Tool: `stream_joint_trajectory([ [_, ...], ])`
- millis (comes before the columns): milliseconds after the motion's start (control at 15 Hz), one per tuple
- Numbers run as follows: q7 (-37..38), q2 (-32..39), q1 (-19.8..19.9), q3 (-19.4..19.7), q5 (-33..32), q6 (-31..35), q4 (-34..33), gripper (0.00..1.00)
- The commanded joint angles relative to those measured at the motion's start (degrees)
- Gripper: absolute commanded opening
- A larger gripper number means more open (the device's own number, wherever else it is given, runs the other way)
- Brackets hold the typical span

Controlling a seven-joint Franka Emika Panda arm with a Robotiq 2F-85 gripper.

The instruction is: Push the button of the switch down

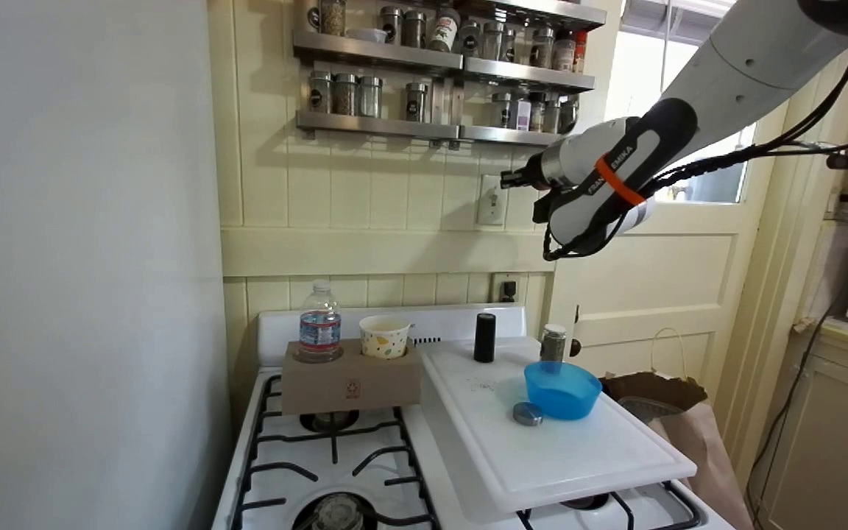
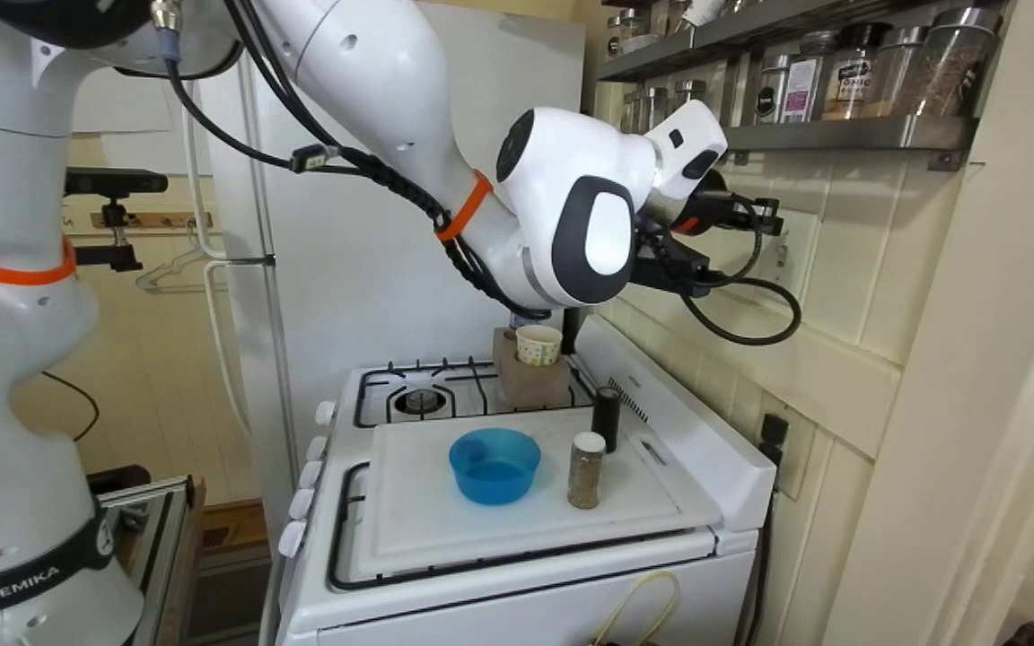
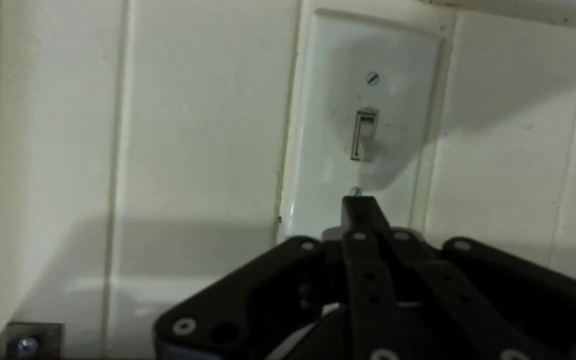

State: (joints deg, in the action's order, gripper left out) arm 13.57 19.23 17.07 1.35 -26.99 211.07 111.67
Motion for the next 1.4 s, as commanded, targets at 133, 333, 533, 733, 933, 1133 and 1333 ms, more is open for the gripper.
stream_joint_trajectory([
  [133,5.48,2.7,3.83,-3.23,-5.23,0.2,-3.34,0.0],
  [333,7.67,3.0,5.37,-4.63,-6.91,-0.56,-3.45,0.0],
  [533,10.17,2.82,6.93,-6.0,-8.94,-1.98,-2.83,0.0],
  [733,12.83,2.7,8.58,-7.49,-11.44,-4.02,-2.21,0.0],
  [933,15.48,2.63,10.48,-9.43,-13.91,-6.85,-1.78,0.0],
  [1133,17.38,2.79,12.47,-11.61,-16.06,-8.62,-1.73,0.0],
  [1333,17.27,1.18,12.53,-12.31,-15.74,-11.12,-1.47,0.0],
])
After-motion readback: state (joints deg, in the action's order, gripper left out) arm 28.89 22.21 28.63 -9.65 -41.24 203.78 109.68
